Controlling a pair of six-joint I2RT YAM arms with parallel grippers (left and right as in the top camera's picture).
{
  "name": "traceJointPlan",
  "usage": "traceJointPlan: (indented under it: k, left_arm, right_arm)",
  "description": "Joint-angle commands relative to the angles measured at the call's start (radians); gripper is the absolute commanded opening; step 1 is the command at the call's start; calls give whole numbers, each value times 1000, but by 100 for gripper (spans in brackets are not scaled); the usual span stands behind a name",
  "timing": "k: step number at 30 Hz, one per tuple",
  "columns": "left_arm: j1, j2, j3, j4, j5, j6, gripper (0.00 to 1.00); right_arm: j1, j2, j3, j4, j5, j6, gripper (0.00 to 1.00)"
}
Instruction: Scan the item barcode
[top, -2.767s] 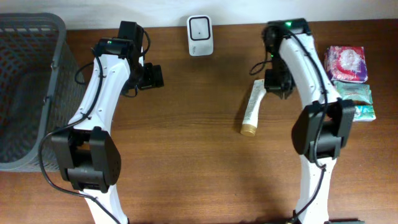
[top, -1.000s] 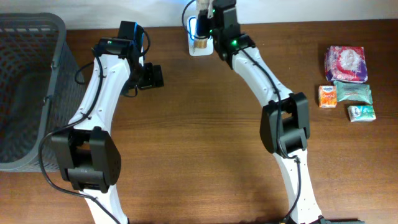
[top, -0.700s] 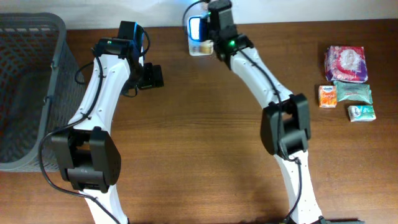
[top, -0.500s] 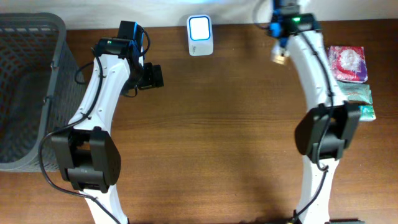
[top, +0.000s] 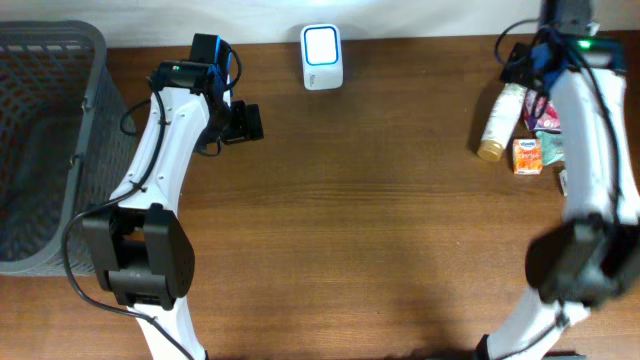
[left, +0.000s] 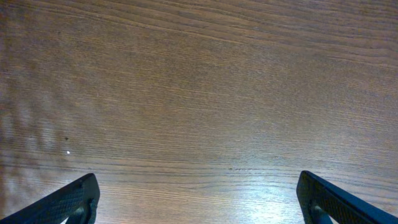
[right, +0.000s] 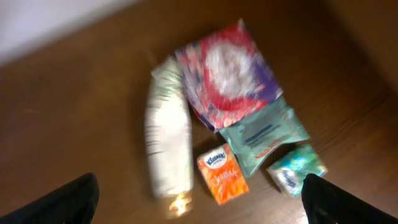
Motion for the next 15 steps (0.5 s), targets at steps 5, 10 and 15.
traceJointPlan:
  k: [5, 10, 15]
  left_arm:
    - [4, -13, 1, 0, -7, 8, 99]
    - [4, -13, 1, 0, -7, 8, 99]
    - [4, -13, 1, 0, -7, 8, 99]
  right_arm:
    - [195, -414, -116, -239, 18, 35, 99]
    - [268, -697, -500, -344, -175, 35, 99]
    - [267, -676, -538, -429, -327, 34, 99]
